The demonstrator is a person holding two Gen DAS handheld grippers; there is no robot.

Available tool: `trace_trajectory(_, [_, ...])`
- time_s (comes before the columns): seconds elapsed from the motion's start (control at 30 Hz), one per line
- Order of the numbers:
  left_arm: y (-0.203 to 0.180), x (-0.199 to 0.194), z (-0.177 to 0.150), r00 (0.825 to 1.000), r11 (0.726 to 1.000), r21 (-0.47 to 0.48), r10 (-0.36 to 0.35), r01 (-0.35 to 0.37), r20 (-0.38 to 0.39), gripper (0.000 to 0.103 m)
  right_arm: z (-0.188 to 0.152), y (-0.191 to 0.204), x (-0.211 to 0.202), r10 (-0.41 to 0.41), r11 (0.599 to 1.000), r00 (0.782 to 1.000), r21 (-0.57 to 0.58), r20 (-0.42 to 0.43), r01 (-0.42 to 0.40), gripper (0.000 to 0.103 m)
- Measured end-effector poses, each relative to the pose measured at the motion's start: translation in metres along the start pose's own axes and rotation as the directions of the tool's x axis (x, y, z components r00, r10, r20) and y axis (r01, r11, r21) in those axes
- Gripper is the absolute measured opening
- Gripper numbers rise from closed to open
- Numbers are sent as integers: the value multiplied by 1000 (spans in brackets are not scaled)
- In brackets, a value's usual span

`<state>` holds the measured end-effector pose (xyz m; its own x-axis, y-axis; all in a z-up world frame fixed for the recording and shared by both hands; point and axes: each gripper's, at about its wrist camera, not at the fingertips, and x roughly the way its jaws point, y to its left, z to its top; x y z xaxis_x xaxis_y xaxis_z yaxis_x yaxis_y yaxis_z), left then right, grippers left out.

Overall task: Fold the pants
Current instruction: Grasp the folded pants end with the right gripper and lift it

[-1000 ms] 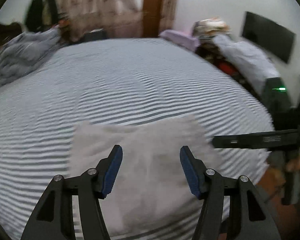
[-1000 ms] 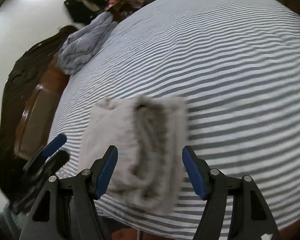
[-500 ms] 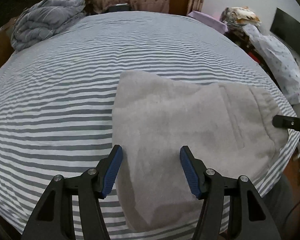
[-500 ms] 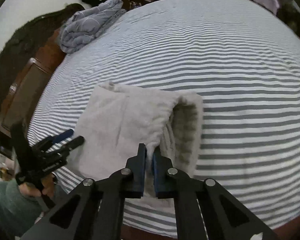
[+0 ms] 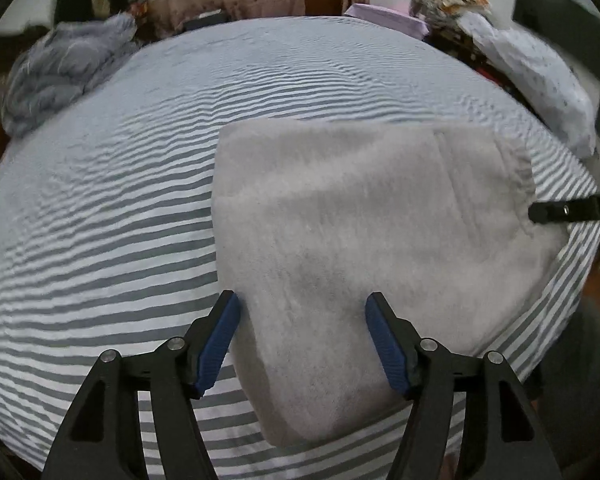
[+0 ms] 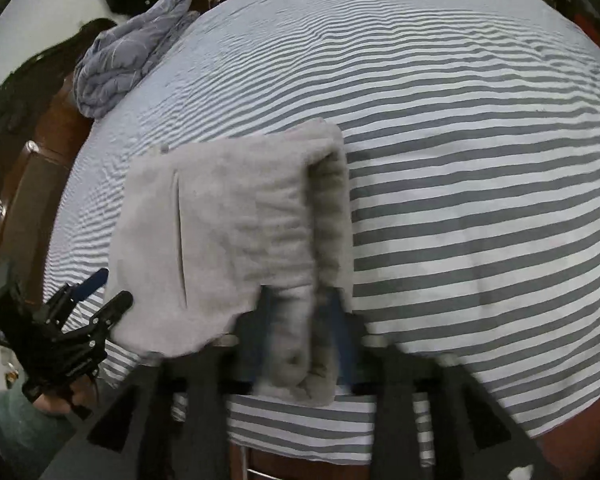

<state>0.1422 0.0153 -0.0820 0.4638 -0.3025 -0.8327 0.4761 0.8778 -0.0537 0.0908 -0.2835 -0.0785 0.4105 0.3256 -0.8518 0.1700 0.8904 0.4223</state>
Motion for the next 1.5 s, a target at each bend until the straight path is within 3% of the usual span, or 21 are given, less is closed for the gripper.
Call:
trace_trajectory(0.07, [13,-10,7,997,995,-75,-69,70,19,67,3,-3,-10,49,999,998,-17,31,-49,55])
trace_trajectory(0.13, [31,-19,12,991,979,-160,-118,125,56,73,7,-11,-13,105,994,994,-22,17,-105,73])
trace_trajectory(0.17, [42,-21,14,988,967,-208,-136,148,70,76,8,-16,-12,131,991,991,-11,11,-131,76])
trace_trajectory(0.37, [90,8,17,969,879,-415,-246,235,27,76,9,-54,28,320,940,943,155,-90,-304,77])
trace_trajectory(0.43, [94,15,18,959,863,-429,-284,267,26,76,7,-58,38,377,917,922,174,-85,-359,78])
trace_trajectory(0.6, [106,40,13,915,785,-506,-404,356,16,76,8,-61,57,444,890,892,159,-87,-428,81])
trace_trajectory(0.67, [114,47,8,900,747,-547,-436,378,26,76,9,-63,63,485,869,869,159,-93,-468,83])
trace_trajectory(0.73, [123,50,4,897,726,-574,-442,380,35,76,11,-64,73,520,849,848,173,-102,-499,84])
trace_trajectory(0.87, [133,62,-3,884,702,-592,-466,396,39,78,16,-59,83,546,834,833,157,-95,-529,85])
trace_trajectory(0.93, [130,63,-2,883,711,-575,-467,405,44,81,20,-54,86,545,835,833,142,-95,-531,85])
trace_trajectory(1.0, [121,67,3,891,744,-537,-452,398,34,85,25,-47,90,533,845,840,119,-100,-522,84])
trace_trajectory(1.07, [104,67,10,917,802,-482,-400,353,5,86,31,-39,94,513,858,851,98,-110,-504,80])
trace_trajectory(1.13, [89,65,14,927,840,-429,-374,333,-13,86,33,-36,95,503,864,857,91,-112,-495,72])
trace_trajectory(1.17, [75,65,17,943,876,-385,-330,291,-37,85,33,-35,96,500,866,858,92,-116,-492,69])
trace_trajectory(1.23, [57,62,18,959,911,-325,-281,253,-41,76,31,-37,95,497,867,861,88,-111,-490,65])
trace_trajectory(1.3, [39,62,21,978,943,-278,-204,181,-53,76,30,-37,96,487,873,867,83,-107,-480,66])
trace_trajectory(1.5, [39,62,16,980,942,-293,-192,167,-60,76,30,-33,101,476,879,871,69,-120,-471,71])
